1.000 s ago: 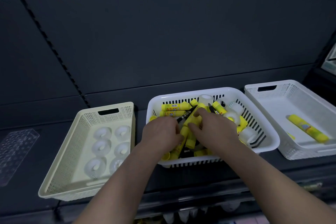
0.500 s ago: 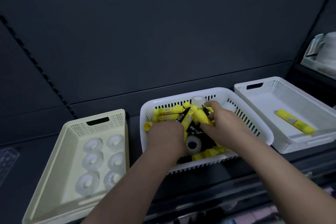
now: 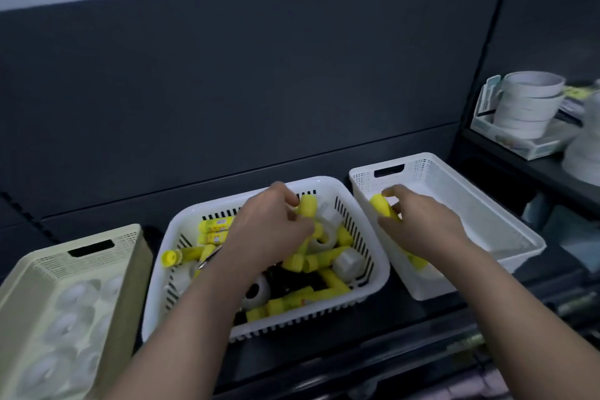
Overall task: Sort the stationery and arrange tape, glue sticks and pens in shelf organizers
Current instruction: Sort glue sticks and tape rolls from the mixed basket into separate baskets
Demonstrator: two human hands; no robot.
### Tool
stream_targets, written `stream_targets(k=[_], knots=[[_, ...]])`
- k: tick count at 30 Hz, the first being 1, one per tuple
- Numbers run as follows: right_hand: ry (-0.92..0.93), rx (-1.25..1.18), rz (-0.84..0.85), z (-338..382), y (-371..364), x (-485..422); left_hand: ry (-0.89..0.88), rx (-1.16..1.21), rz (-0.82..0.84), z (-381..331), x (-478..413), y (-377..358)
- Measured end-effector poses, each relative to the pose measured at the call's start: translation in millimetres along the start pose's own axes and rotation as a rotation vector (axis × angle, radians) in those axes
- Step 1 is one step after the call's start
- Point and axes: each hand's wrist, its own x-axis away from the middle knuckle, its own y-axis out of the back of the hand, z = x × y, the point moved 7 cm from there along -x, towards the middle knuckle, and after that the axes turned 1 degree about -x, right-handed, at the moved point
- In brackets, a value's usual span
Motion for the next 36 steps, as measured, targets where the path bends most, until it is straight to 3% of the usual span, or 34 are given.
stream_targets(k=[5,9,14,18,21,29,36], knots=[[-0.012,0.154,0.059,-58.1,-7.6,-10.9,0.006,0.175,-0.017,-46.0,-26.9,-54.0],[-0.04,0.119,0.171,-85.5,-16.2,-16.2,0.01,0.22,0.007,-74.3,-40.7,-84.8],[0.029,0.109,0.026,-96.2,1.3,-26.3,0.048,0.064,0.102,-105.1,-52.4,-119.1],[0.04,0.101,-0.024,-101.5,10.7,-26.7,-0.023,-0.17,0.058,-129.0,-56.2,-134.3],[0.062,0.079,-0.03,-100.6,12.0,-23.8,-0.047,-0.16,0.034,-134.3,-57.3,-136.2],[0.216,-0.009,-0.022,-39.7,6.2,-18.8,0.041,-0.125,-0.148,-66.5,-47.2,-51.4],[0.416,-0.085,0.011,33.3,-9.5,-0.6,0.197,-0.143,-0.127,19.4,-11.6,-11.6]])
